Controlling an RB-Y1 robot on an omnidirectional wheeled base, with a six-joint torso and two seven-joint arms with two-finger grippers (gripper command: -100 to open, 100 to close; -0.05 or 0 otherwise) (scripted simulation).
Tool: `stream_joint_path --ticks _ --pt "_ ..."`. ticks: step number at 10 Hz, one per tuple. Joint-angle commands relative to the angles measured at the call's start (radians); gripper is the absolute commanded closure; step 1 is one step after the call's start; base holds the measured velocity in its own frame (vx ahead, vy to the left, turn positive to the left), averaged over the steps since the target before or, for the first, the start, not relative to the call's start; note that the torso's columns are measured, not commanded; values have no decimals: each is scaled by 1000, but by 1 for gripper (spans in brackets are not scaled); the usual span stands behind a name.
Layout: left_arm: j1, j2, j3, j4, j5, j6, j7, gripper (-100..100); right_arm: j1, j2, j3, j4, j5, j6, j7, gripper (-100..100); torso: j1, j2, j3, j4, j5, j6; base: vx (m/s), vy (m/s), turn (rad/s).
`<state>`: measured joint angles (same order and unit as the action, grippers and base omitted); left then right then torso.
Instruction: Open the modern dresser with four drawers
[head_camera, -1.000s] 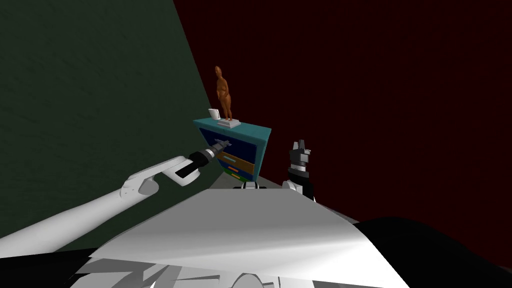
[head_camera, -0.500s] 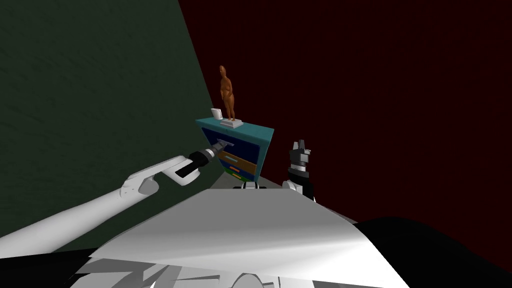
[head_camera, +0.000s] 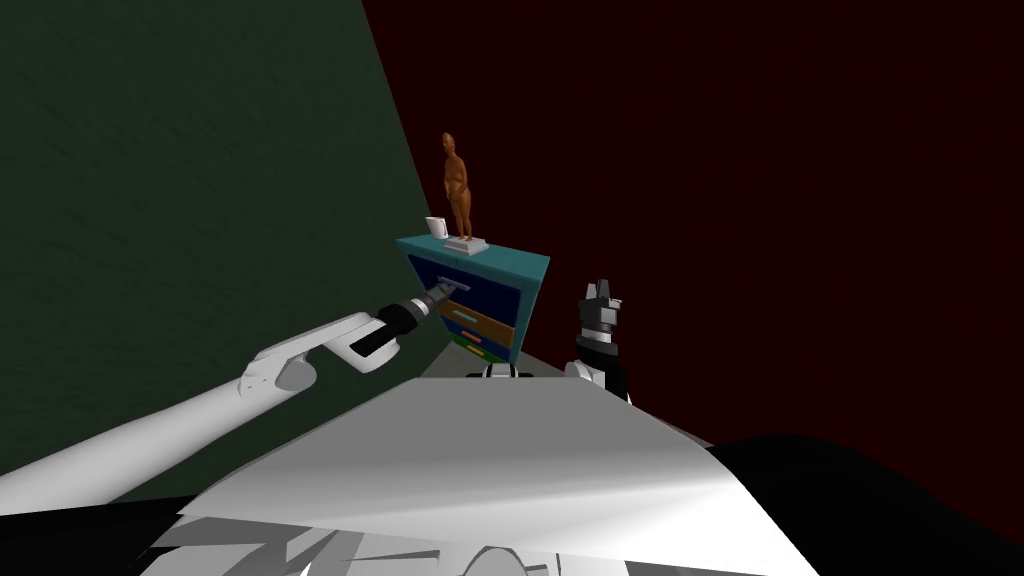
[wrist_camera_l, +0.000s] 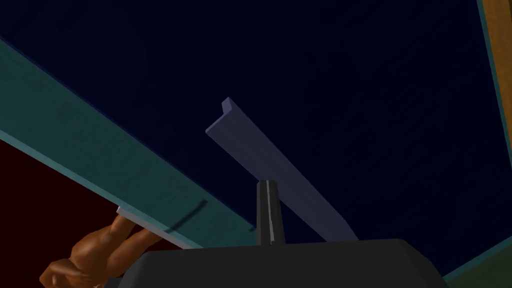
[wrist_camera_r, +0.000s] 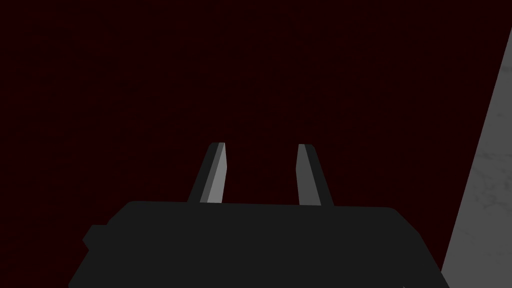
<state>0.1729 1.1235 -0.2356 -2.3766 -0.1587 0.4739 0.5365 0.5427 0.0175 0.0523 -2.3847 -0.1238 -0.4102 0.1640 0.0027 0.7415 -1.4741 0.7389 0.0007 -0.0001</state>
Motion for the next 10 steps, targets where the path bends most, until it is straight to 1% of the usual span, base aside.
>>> stream_joint_path --ticks 1,2,3,4,5,7,9,10 --pt "6 7 -7 -17 -3 -1 6 100 0 0 0 0 0 0 0 0 1 3 2 1 1 0 -149 117 49" --pt "10 12 -10 -29 -5 -1 10 100 0 0 0 0 0 0 0 0 2 2 2 1 1 0 -193 143 73" --pt "7 10 -8 -21 -3 -1 8 100 0 0 0 0 0 0 0 0 1 1 1 0 0 0 -96 69 10" --pt "0 5 -6 -8 -2 -4 5 -100 0 0 0 0 0 0 0 0 -6 -7 -3 -2 -1 0 64 -33 -75" --pt "-1 4 -6 -5 -2 -5 4 -100 0 0 0 0 0 0 0 0 -11 -15 -9 -4 -3 1 125 -54 -61" --pt "-9 -1 -3 8 0 -8 0 -100 0 0 0 0 0 0 0 0 -5 -11 -7 -3 -2 0 161 -55 -57" --pt "-8 1 -4 5 0 -7 1 -100 0 0 0 0 0 0 0 0 0 1 1 0 0 0 54 -18 -5" --pt "-8 1 -4 5 0 -7 1 100 0 0 0 0 0 0 0 0 0 5 3 2 0 0 13 -3 -1"
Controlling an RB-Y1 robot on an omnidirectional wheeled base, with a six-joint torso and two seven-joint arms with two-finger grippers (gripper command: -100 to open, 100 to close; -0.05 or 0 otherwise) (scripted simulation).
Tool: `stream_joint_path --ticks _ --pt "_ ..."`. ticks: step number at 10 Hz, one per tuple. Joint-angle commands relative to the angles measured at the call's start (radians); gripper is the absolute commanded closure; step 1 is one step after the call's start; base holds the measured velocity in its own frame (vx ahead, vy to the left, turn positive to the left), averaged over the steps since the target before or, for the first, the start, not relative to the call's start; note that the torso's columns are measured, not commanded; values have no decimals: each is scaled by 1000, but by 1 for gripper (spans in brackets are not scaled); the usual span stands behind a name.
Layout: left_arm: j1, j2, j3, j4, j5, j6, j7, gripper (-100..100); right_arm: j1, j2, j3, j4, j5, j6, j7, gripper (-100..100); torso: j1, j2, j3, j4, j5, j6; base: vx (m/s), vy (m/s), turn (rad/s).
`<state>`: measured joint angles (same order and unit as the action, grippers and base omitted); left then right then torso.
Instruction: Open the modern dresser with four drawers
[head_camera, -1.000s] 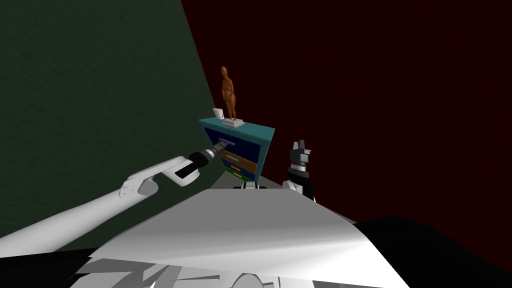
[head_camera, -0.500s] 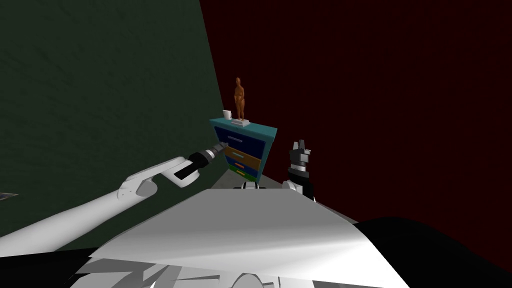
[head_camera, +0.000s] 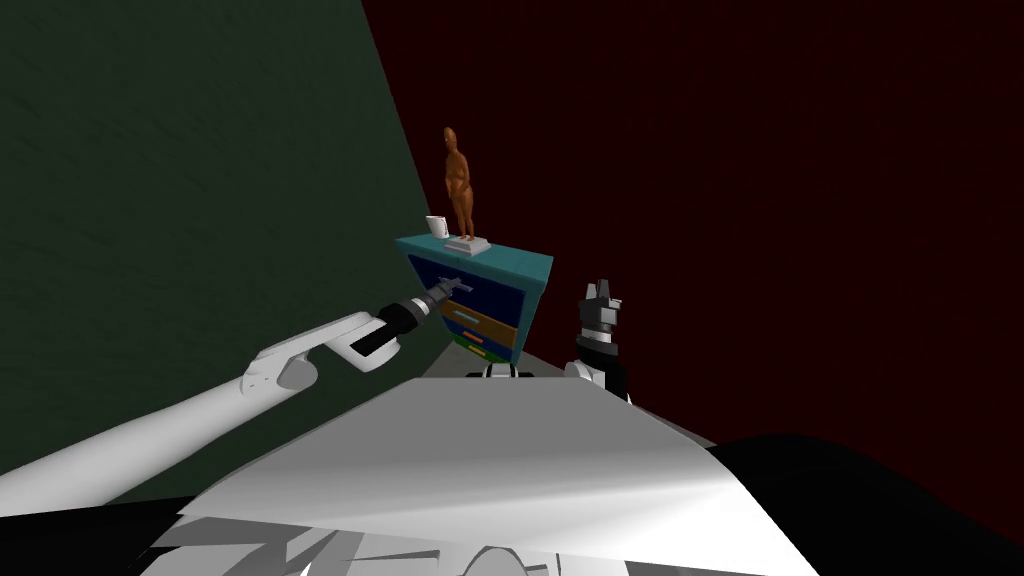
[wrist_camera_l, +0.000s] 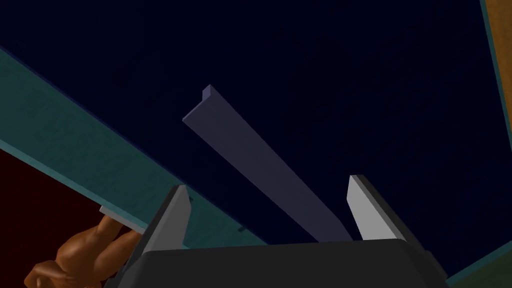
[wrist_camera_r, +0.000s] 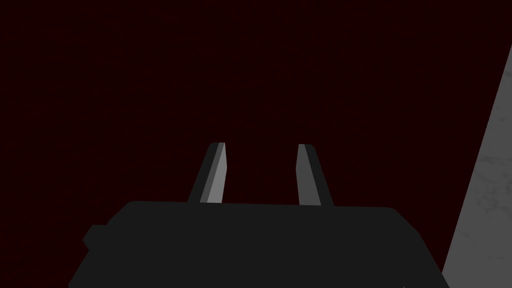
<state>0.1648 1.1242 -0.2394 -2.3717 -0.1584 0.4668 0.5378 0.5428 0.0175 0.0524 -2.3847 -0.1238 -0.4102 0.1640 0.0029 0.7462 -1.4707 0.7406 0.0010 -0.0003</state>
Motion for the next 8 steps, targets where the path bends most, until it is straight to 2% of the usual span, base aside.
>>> stream_joint_path --ticks 1,4,5,6,8 --pt "5 13 -3 -20 -4 5 8 100 0 0 0 0 0 0 0 0 -1 -2 -1 -1 0 0 -77 51 78" --pt "13 32 -8 -50 -10 12 20 100 0 0 0 0 0 0 0 0 0 -4 -3 -1 0 0 -172 91 74" --pt "12 26 -6 -41 -9 9 15 100 0 0 0 0 0 0 0 0 -2 -6 -4 -2 -1 0 -94 41 14" --pt "6 18 -5 -25 -7 5 13 -100 0 0 0 0 0 0 0 0 -6 -13 -8 -4 -2 1 38 -35 -80" --pt "2 13 -5 -14 -5 3 10 -100 0 0 0 0 0 0 0 0 -8 -20 -13 -6 -3 1 134 -71 -51"
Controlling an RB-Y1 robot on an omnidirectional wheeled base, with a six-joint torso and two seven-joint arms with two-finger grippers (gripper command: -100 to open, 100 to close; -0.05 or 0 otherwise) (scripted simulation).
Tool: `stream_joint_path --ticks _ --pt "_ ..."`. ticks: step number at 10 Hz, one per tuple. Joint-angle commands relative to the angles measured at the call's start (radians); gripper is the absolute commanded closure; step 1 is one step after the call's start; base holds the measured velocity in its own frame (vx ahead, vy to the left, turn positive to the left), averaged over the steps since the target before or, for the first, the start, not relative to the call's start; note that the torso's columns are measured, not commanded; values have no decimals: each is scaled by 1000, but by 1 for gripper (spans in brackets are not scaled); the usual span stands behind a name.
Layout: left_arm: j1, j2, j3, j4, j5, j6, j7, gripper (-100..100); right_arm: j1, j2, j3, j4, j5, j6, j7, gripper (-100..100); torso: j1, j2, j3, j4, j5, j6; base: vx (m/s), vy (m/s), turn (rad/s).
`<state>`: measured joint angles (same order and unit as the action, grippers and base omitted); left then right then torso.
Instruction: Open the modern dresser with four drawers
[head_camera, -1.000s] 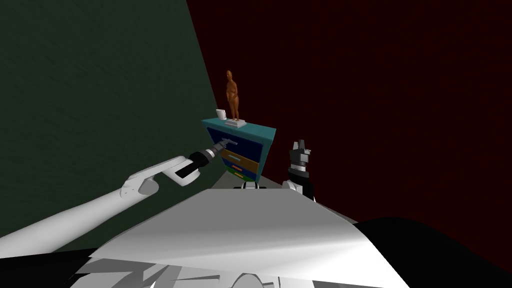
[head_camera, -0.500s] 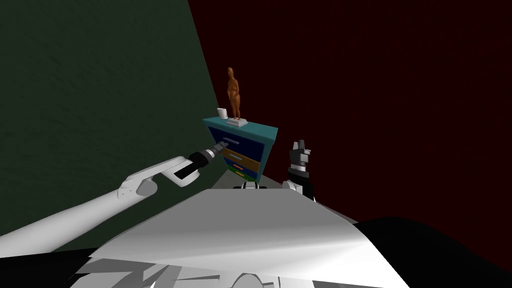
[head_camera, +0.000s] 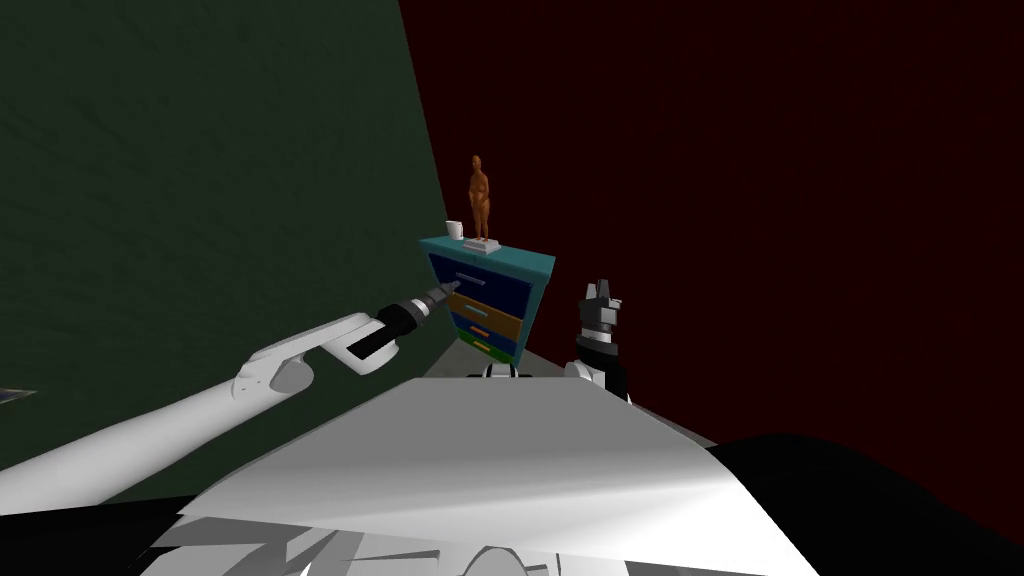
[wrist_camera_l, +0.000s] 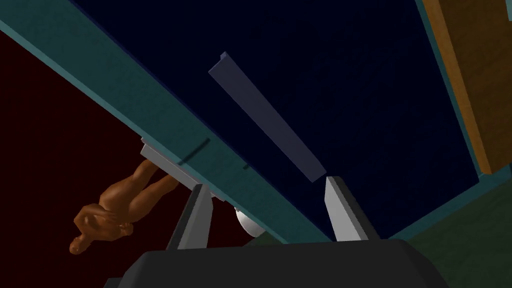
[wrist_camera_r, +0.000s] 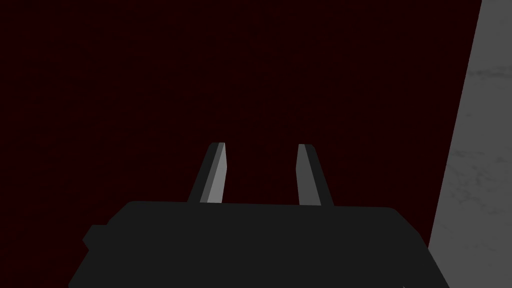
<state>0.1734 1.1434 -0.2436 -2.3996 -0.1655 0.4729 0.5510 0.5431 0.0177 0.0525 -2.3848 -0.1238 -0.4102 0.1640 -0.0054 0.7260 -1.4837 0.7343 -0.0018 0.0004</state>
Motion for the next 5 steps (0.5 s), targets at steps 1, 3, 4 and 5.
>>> stream_joint_path --ticks 1,3,4,5 --pt "-11 -12 0 25 4 -6 -6 -100 0 0 0 0 0 0 0 0 2 4 2 1 1 0 159 -99 -73" --pt "-14 -15 -2 29 3 -5 -8 -100 0 0 0 0 0 0 0 0 6 13 8 4 2 0 121 -64 -43" --pt "-19 -10 0 30 7 3 -7 -100 0 0 0 0 0 0 0 0 9 18 11 5 3 -1 99 -55 -41" --pt "-18 -13 -1 31 5 -2 -8 -100 0 0 0 0 0 0 0 0 7 16 11 5 2 0 35 -24 -6"
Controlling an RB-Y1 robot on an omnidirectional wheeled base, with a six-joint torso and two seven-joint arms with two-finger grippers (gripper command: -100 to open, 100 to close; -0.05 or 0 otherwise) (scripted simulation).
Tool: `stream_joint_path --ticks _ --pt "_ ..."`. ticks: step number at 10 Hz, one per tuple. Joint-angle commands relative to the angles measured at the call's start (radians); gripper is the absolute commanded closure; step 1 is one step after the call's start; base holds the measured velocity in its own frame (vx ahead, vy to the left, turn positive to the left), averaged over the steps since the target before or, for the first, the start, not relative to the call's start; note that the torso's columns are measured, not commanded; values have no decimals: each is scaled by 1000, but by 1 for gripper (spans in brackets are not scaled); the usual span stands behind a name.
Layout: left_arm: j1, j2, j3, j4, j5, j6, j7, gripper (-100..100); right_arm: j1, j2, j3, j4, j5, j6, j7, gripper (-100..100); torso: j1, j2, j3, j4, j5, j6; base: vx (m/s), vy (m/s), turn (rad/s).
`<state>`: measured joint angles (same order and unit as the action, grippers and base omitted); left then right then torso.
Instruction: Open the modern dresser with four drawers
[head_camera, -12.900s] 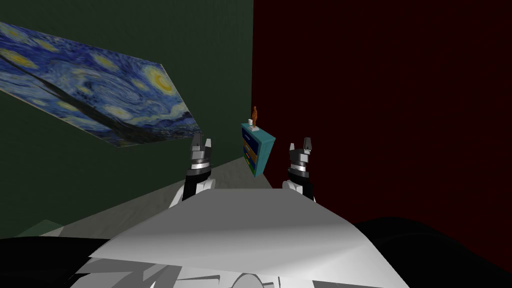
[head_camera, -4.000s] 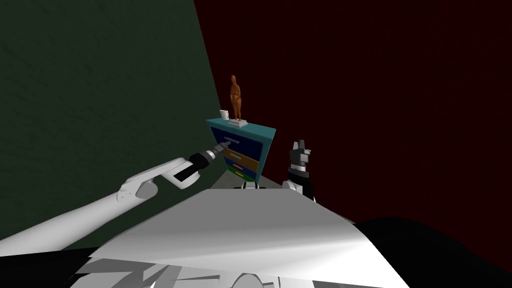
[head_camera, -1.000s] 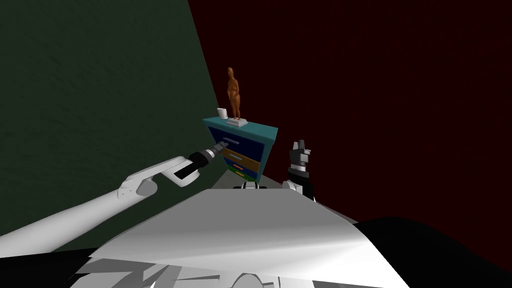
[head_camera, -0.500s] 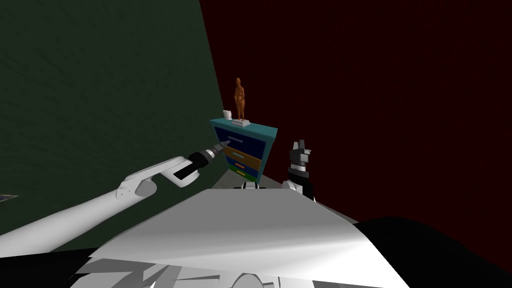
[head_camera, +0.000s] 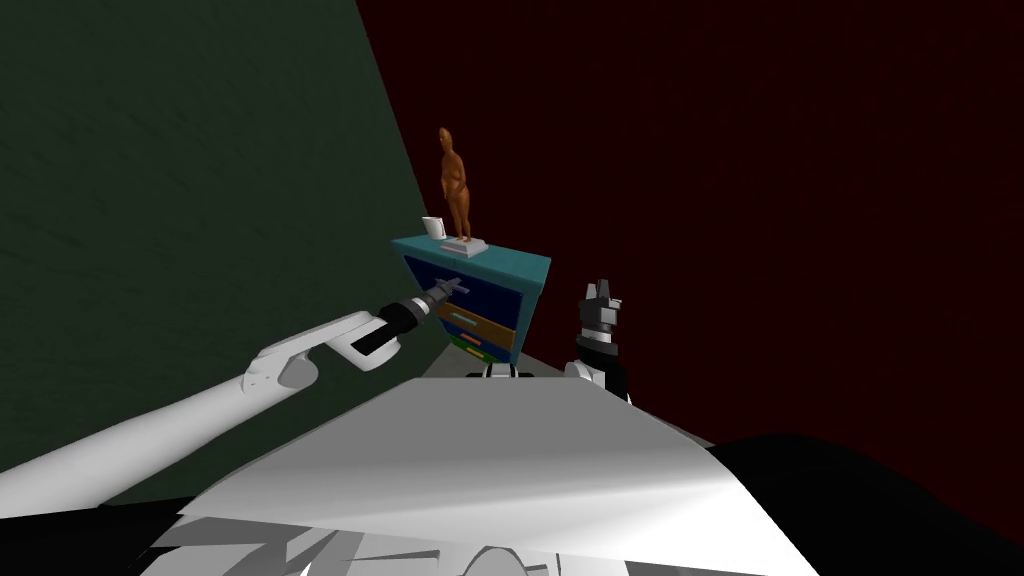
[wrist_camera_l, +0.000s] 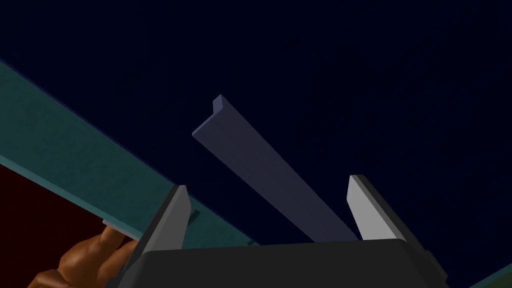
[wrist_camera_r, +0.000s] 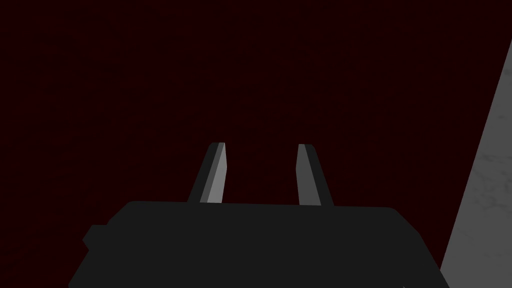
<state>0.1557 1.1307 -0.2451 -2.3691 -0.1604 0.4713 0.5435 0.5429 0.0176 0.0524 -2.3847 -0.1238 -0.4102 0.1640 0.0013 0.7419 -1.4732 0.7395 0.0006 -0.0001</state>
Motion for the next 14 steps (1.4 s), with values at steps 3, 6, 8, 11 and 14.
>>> stream_joint_path --ticks 3,6,8,11,14 --pt "5 15 -4 -24 -5 6 11 100 0 0 0 0 0 0 0 0 0 3 2 -2 1 0 -90 37 55" --pt "8 23 -5 -36 -10 7 16 100 0 0 0 0 0 0 0 0 0 -6 -4 -3 0 0 -113 70 37" --pt "13 12 -4 -27 -12 2 13 -100 0 0 0 0 0 0 0 0 -10 -9 -6 -3 -3 1 -33 -68 -36" --pt "18 24 -7 -42 -20 4 25 100 0 0 0 0 0 0 0 0 1 -4 -3 0 0 1 -35 13 30" --pt "21 41 -9 -65 -30 7 41 100 -1 0 0 0 0 0 0 0 0 10 6 6 -2 -3 -162 87 52"
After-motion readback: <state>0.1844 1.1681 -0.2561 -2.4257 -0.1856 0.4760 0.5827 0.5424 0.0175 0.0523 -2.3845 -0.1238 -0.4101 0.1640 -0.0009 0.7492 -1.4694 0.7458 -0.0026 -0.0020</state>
